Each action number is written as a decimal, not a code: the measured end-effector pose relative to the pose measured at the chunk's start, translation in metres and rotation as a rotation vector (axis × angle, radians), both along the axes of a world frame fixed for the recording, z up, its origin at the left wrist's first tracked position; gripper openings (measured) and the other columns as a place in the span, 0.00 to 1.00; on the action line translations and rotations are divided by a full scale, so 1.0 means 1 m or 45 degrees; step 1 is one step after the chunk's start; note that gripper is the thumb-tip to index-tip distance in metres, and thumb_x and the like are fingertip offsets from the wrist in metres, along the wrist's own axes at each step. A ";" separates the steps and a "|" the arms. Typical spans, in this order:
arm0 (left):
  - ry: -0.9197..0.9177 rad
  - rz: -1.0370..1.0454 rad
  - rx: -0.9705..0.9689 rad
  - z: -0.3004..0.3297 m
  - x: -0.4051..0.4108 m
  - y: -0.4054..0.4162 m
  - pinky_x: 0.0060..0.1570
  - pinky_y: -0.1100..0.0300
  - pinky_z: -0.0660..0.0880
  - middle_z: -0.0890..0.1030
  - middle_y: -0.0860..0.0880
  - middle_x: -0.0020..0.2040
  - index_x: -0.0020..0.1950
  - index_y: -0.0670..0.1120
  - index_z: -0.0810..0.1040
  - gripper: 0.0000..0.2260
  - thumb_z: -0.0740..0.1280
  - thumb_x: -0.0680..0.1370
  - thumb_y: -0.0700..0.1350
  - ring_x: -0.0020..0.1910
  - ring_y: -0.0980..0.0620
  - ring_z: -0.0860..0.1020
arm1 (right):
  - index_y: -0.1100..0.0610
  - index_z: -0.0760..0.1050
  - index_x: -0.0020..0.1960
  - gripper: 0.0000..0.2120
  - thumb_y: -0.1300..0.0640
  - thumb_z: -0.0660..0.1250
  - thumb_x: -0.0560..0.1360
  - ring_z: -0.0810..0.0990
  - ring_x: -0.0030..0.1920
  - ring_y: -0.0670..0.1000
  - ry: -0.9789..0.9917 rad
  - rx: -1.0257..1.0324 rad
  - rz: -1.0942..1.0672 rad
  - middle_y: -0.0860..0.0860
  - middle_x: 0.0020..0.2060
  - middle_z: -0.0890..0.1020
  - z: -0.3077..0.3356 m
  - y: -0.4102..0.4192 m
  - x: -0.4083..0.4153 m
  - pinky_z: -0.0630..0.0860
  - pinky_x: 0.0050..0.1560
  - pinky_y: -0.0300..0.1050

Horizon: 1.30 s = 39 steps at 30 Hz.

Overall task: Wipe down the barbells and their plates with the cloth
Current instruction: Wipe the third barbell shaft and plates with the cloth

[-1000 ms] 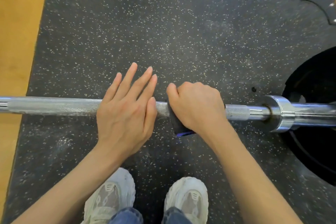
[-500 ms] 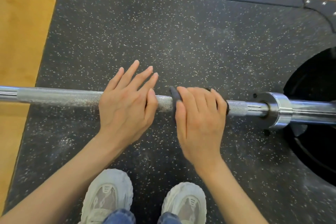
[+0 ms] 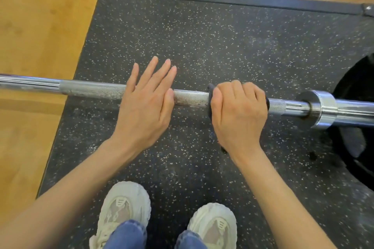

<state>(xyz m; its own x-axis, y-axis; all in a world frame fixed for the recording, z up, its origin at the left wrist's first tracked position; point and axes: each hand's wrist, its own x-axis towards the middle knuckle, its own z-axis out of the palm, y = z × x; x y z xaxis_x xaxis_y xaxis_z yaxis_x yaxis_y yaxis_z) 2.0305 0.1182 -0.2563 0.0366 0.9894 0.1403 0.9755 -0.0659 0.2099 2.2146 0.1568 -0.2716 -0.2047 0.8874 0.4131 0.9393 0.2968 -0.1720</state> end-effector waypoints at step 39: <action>-0.061 -0.252 0.023 -0.004 -0.041 -0.008 0.80 0.48 0.47 0.62 0.45 0.80 0.80 0.41 0.63 0.24 0.47 0.85 0.48 0.81 0.45 0.56 | 0.55 0.81 0.53 0.23 0.52 0.48 0.87 0.78 0.53 0.52 0.079 0.049 -0.142 0.47 0.48 0.82 -0.012 -0.022 -0.066 0.65 0.69 0.53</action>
